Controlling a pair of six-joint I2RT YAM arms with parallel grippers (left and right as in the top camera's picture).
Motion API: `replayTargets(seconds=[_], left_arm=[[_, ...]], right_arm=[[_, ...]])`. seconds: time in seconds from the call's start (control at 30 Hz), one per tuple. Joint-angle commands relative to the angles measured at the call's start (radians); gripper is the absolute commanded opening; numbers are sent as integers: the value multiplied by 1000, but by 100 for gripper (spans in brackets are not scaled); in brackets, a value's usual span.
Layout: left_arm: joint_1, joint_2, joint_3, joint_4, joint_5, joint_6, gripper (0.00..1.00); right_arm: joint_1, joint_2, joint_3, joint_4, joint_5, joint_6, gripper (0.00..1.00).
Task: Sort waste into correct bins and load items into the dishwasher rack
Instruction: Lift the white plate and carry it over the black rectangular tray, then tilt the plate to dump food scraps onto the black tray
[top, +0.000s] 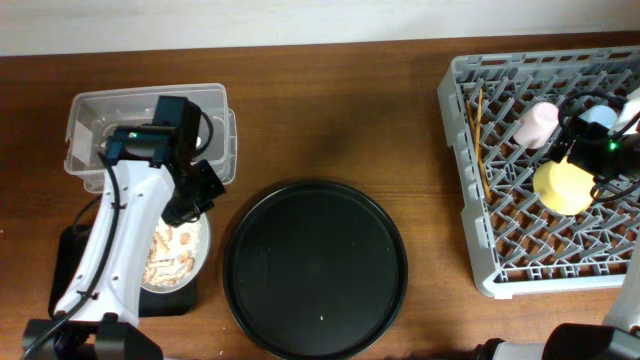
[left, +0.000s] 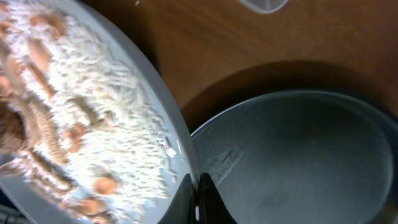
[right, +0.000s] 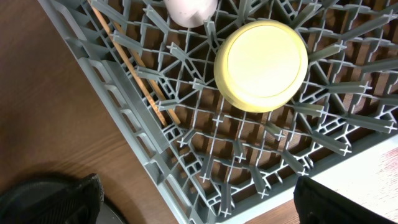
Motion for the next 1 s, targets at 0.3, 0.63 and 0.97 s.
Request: replayTargets(seconds=[0.3,0.63,0.97], left_arm=[[182,-13,-89,102,172,135,1],[308,-13,-89,84,409,274,1],[507,-13,-122,49,584,425,1]], right_arm=[[-3,1,5,3,9,-7,99],[-3,1,5,3,9,-7,99],[-3,1,5,3,9,-7,99]])
